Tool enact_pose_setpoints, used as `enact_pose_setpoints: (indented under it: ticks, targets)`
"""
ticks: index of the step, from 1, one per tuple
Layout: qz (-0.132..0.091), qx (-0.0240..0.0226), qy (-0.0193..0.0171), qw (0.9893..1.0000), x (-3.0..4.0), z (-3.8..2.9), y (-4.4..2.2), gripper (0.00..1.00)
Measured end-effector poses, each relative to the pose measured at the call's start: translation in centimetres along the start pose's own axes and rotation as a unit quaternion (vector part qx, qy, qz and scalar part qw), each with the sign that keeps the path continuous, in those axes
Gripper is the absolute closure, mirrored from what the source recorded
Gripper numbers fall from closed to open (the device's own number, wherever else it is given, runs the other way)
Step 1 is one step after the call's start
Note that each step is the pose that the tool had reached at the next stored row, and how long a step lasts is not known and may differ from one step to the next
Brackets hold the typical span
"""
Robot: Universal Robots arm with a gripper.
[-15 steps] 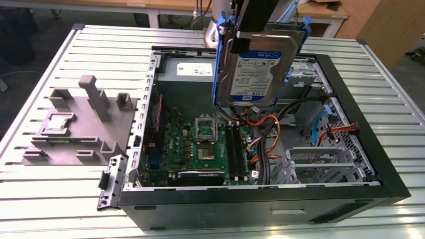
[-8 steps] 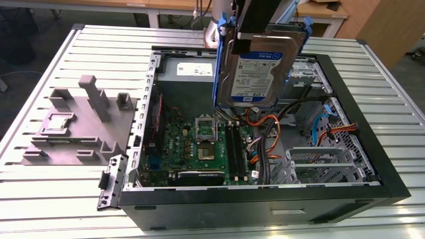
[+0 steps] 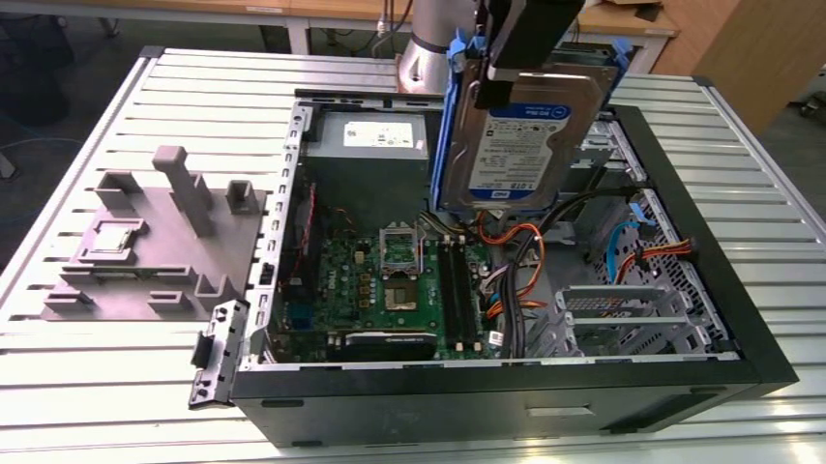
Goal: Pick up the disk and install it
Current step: 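Insert the disk into the insertion slot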
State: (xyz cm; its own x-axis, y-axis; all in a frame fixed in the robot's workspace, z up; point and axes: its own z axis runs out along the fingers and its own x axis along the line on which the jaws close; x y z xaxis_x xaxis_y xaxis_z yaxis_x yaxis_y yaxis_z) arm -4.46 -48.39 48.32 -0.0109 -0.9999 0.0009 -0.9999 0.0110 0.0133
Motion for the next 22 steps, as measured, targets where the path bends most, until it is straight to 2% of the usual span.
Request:
enact_pose_setpoints:
  ticks: [3,11,13,17,20,22]
  targets:
    - [0.0,0.0,0.0,1.0,0.2,0.07,-0.12,0.64]
    - [0.0,0.0,0.0001,1.0,2.08,0.27,-0.36,0.64]
    - [0.0,0.0,0.0001,1.0,2.27,0.33,-0.93,0.64]
    - [0.0,-0.0001,0.0001,1.0,2.41,0.41,-2.47,0.64]
    - [0.0,-0.0001,0.0002,1.0,2.6,0.47,-2.98,0.64]
    - [0.0,-0.0002,0.0003,1.0,2.95,0.5,-3.09,0.64]
